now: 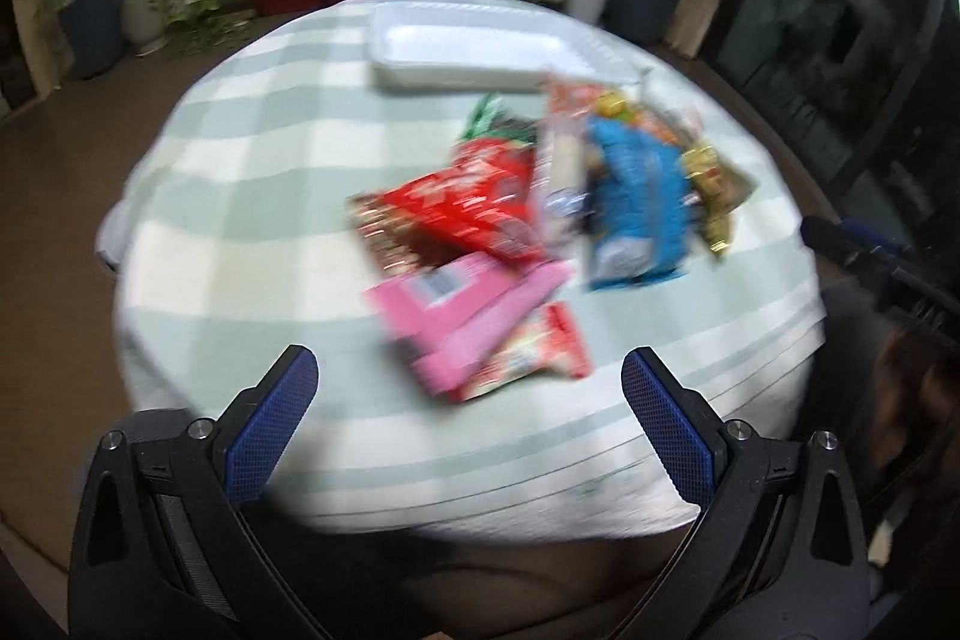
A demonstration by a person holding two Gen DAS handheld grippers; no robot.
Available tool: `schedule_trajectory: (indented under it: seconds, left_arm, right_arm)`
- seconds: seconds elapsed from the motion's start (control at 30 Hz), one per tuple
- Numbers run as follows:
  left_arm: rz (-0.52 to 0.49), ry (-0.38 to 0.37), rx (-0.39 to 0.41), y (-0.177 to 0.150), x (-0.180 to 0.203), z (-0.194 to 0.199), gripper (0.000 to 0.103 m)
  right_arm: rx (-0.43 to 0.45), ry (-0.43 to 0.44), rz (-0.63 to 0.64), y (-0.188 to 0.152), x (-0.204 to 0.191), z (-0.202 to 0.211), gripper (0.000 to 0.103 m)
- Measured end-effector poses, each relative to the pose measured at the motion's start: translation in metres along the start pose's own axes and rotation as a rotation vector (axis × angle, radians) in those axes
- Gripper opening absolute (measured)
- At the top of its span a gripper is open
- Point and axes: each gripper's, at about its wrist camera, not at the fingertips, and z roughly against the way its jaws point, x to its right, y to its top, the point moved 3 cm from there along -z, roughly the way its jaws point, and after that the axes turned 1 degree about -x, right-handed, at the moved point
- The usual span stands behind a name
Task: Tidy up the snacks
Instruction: 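Reach the left tool to the red Mylikes bag and grasp it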
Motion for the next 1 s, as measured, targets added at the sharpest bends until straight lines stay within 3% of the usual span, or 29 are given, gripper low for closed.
schedule_trajectory:
  seconds: [0.13, 0.3, 0.4, 0.5, 0.53, 0.6, 0.73, 0.9, 1.0]
  left_arm:
    - [-0.067, -0.019, -0.005, 0.009, -0.014, 0.007, 0.101]
    - [-0.286, -0.087, -0.056, 0.028, -0.001, 0.009, 0.1]
    - [-0.39, -0.107, -0.123, 0.044, 0.018, -0.006, 0.089]
    - [-0.46, -0.138, -0.188, 0.048, 0.029, -0.024, 0.067]
    - [-0.482, -0.123, -0.197, 0.052, 0.032, -0.03, 0.065]
    - [-0.493, -0.076, -0.17, 0.072, 0.03, -0.031, 0.065]
    - [-0.493, -0.081, -0.171, 0.104, 0.031, -0.032, 0.065]
    - [-0.56, -0.038, -0.299, 0.104, 0.044, -0.066, 0.065]
    - [-0.549, -0.013, -0.355, 0.099, 0.042, -0.089, 0.065]
  right_arm:
    - [-0.019, 0.037, -0.006, 0.0, 0.002, -0.007, 0.1]
    - [-0.052, 0.102, -0.017, -0.002, 0.003, -0.013, 0.094]
    - [-0.06, 0.111, -0.021, 0.0, 0.005, -0.016, 0.093]
    - [-0.062, 0.107, -0.027, 0.001, 0.008, -0.017, 0.093]
    - [-0.063, 0.106, -0.03, 0.001, 0.01, -0.017, 0.093]
    - [-0.065, 0.105, -0.035, 0.002, 0.012, -0.018, 0.093]
    - [-0.074, 0.107, -0.039, 0.002, 0.013, -0.022, 0.093]
    - [-0.081, 0.109, -0.042, 0.001, 0.014, -0.023, 0.093]
    - [-0.08, 0.105, -0.051, 0.001, 0.017, -0.022, 0.093]
